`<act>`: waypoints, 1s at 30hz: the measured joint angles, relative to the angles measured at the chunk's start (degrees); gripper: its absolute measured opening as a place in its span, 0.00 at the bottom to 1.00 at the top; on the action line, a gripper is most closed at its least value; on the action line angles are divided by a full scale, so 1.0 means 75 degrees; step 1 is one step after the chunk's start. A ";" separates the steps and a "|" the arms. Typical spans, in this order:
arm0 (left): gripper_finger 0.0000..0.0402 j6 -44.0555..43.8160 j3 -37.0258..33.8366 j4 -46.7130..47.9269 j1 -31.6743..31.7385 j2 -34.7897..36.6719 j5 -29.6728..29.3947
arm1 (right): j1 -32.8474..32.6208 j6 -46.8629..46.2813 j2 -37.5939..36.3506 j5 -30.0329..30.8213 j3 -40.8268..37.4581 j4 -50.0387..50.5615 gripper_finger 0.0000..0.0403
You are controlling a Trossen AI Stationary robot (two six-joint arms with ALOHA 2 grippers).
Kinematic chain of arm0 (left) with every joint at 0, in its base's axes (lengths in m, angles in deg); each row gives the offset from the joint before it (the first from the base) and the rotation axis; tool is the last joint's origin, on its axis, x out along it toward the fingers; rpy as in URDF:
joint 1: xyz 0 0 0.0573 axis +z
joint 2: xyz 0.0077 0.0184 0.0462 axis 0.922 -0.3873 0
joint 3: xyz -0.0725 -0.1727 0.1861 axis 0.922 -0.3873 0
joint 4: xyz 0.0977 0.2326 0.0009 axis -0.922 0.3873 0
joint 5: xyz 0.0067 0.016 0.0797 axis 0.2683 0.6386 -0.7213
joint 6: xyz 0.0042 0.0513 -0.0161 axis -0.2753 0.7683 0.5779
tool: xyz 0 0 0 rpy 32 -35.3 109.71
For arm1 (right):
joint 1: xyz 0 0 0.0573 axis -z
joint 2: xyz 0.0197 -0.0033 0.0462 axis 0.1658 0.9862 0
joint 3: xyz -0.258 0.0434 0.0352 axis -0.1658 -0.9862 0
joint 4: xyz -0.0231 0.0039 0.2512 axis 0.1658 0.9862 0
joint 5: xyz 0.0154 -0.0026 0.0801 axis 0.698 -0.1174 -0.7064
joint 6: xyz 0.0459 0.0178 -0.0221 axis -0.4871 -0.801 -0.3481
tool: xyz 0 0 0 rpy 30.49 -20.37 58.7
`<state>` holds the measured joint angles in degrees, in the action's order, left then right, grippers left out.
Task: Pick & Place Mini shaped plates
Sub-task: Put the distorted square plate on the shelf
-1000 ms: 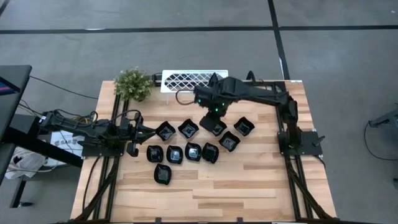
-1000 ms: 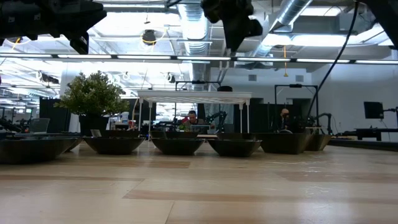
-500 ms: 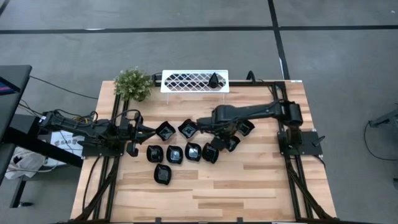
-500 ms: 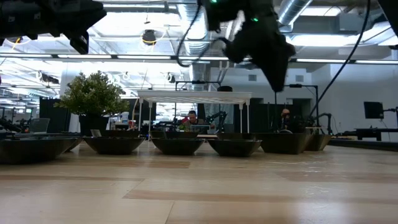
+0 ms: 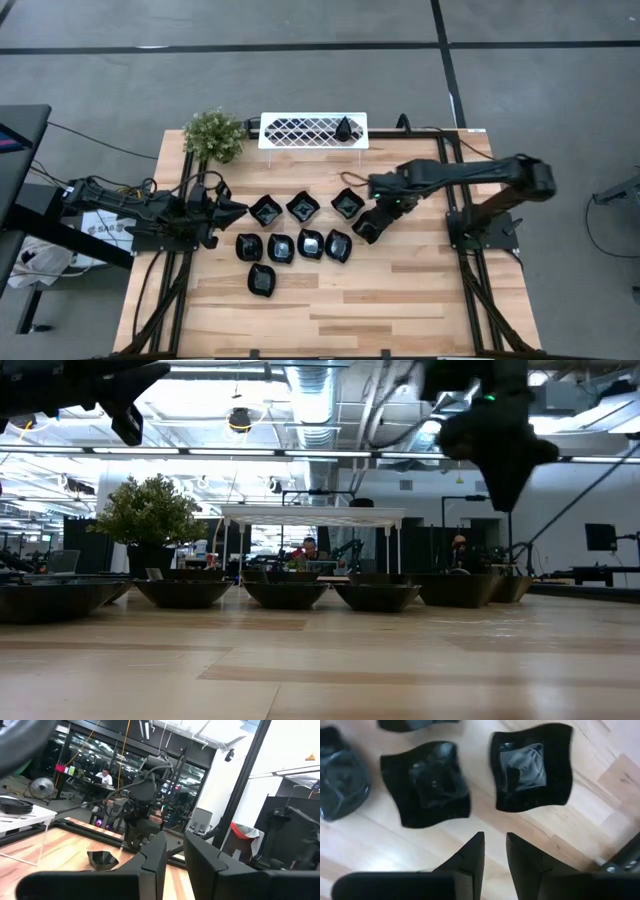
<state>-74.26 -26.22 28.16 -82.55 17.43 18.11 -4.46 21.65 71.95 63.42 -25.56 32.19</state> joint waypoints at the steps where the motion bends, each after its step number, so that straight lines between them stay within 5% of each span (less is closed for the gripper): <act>1: 0.17 0.0038 0.0000 -0.0004 0.0000 0.0000 0.0000 | 0.0097 -0.0154 -0.0239 0.0008 -0.0274 -0.0124 0.19; 10: 0.17 0.0046 0.0000 -0.0102 0.0000 0.0000 0.0000 | 0.1408 -0.0064 -0.1064 0.0743 -0.1590 -0.0797 0.19; 19: 0.17 0.0047 0.0000 -0.0118 -0.0001 -0.0009 -0.0002 | 0.2482 0.2232 -0.0583 0.0485 -0.1587 -0.1368 0.19; 30: 0.17 0.0049 0.0000 -0.0114 0.0000 -0.0015 -0.0003 | 0.2583 0.3817 0.0550 0.0200 -0.1590 -0.1395 0.19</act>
<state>-73.90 -26.22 27.30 -82.55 17.32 18.08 14.91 50.27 76.08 64.92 -37.49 21.73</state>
